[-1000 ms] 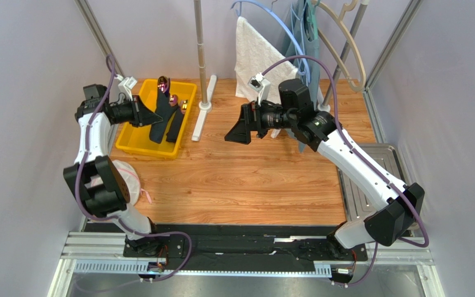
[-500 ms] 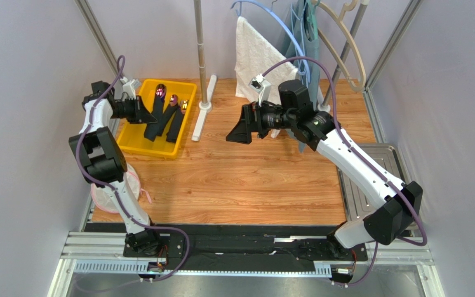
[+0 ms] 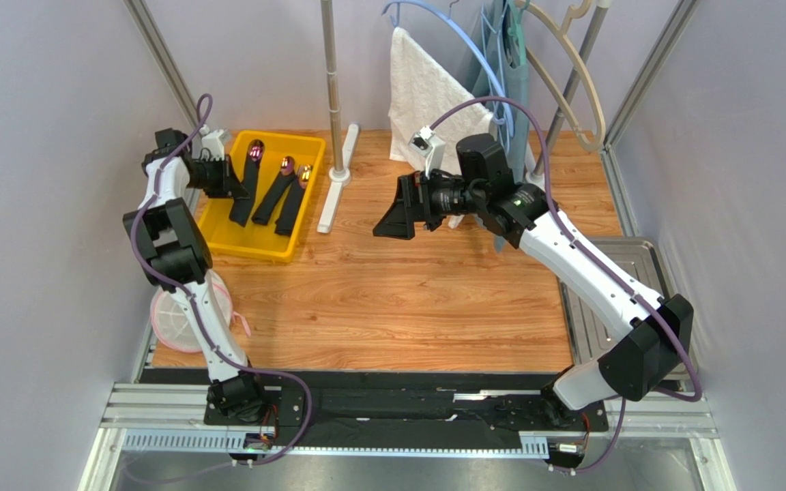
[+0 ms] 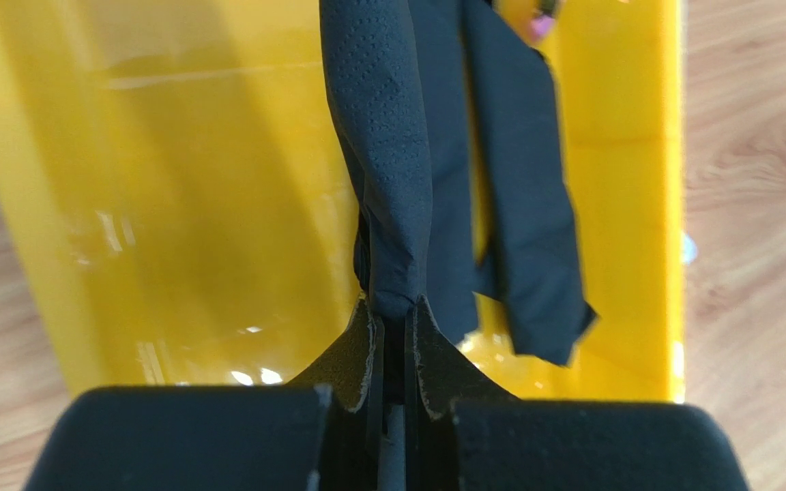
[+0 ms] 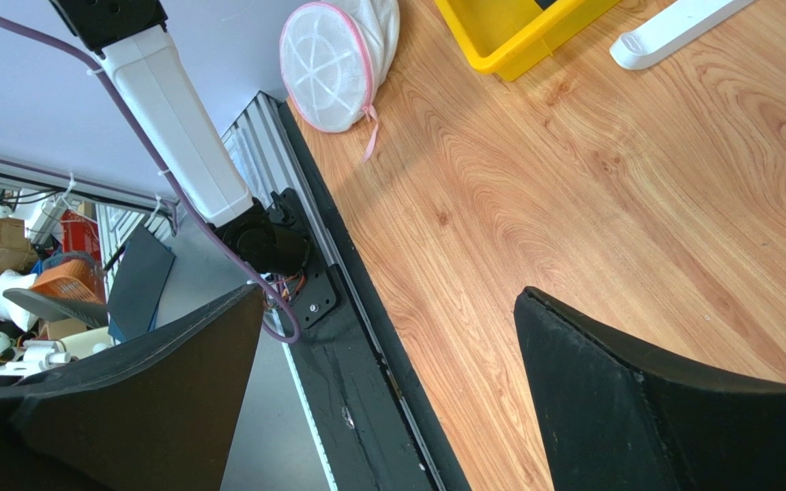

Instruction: Place the utensils on the paper napkin and roll it up

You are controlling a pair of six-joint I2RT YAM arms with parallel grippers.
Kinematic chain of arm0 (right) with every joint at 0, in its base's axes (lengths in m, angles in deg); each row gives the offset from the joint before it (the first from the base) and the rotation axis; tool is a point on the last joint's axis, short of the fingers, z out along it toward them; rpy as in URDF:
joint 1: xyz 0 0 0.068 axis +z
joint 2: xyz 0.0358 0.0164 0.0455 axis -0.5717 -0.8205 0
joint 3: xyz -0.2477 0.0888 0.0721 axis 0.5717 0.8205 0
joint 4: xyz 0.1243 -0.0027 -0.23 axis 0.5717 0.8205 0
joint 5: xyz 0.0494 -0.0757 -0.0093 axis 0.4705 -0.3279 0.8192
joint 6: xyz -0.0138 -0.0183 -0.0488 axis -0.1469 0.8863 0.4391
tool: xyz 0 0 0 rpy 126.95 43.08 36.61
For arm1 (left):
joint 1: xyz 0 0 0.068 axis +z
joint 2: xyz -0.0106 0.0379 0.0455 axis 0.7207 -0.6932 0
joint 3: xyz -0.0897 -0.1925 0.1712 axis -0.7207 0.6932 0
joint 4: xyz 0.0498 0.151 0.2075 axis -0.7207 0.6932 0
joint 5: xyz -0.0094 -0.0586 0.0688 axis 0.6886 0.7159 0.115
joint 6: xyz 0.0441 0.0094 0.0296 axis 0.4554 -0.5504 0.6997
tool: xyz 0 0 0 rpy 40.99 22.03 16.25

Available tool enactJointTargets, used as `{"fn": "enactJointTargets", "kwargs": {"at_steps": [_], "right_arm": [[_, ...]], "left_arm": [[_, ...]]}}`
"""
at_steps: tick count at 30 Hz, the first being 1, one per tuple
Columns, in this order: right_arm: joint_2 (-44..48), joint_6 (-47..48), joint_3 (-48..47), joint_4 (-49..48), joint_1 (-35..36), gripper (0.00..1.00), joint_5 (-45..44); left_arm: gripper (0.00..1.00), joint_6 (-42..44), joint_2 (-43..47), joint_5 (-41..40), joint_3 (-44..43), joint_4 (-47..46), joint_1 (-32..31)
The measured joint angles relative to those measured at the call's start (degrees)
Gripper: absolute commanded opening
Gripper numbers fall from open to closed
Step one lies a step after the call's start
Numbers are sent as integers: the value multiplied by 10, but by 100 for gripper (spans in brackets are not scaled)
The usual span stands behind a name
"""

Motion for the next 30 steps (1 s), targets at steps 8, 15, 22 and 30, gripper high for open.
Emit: {"fn": "enactJointTargets", "kwargs": {"at_steps": [8,15,22,30], "right_arm": [[-7,-3,2,0,-5,98,2],[-9,-4,2,0,-8,98,2],[-13,-6,2,0,-11,98,3],[-20,-10,2,0,-15,98,7]], "left_arm": [[0,0,-49,-50,-35,-3,-2],[0,2,-60,-65,-36,7,-15],[0,3,-60,-64,-32,19,-41],[0,-4,-60,-43,-31,36,-47]]}}
